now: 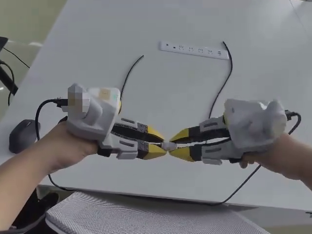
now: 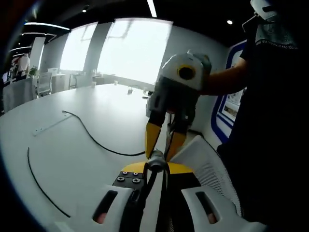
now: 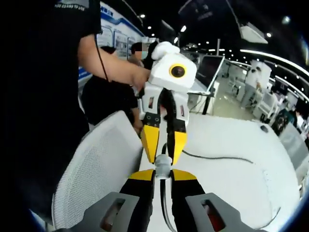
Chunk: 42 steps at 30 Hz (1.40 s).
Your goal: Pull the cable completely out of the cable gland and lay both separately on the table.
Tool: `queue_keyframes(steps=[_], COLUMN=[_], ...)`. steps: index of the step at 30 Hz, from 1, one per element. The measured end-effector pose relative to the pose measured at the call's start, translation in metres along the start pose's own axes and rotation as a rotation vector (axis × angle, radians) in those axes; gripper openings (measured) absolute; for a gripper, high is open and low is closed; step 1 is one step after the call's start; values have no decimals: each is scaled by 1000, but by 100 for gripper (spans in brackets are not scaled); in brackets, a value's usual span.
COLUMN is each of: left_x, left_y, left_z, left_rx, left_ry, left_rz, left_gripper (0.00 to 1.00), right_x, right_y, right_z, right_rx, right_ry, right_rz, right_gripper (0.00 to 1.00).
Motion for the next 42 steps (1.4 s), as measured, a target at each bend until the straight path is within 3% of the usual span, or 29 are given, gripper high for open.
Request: queue_keyframes(steps=[5,11,19,22,25,27,30,34,39,42], left_x=[2,4,4,4,3,2,1,-1,-9,-12], left_y=[2,2,3,4,3,1,1,0,-2,-1], left_z=[-1,-3,-1,1,2,1,1,3,4,7], left_rx=[10,2,0,1,0,-5,-5,-11,-57,-54], left_ry=[-41,-83,-76,-68,-59,-54,-44,-19,40,76], left_rz=[3,14,13,7,12,18,21,30,43,44], left_gripper=[15,15,15,15,15,15,15,15,15,15], right_x=[-2,-2,-3,-1,-4,-4,-3,-2,5,10], right_y=[4,9,8,8,8,6,4,-4,-23,-30], right_z=[-10,-17,-18,-18,-18,-17,-16,-15,-6,-4], right_rx=[135,284,306,304,311,329,350,379,449,467], right_ry=[-163,-313,-284,-212,-203,-144,-112,72,298,370], right_rz=[-88,-147,-139,-133,-122,-111,-108,-73,-29,-38], right_gripper=[7,7,8,8,8,10,15,25,28,30])
Point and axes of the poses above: the centre of the closed fingertips' face, and the gripper's own axes: y roughly forward along the fingers, z roughly to its right, x roughly out of its underside, the point moved 7 cm from there along -y, roughly backward along the fingers, and after that the axes turned 1 degree about -y, right-handed, at the moved point
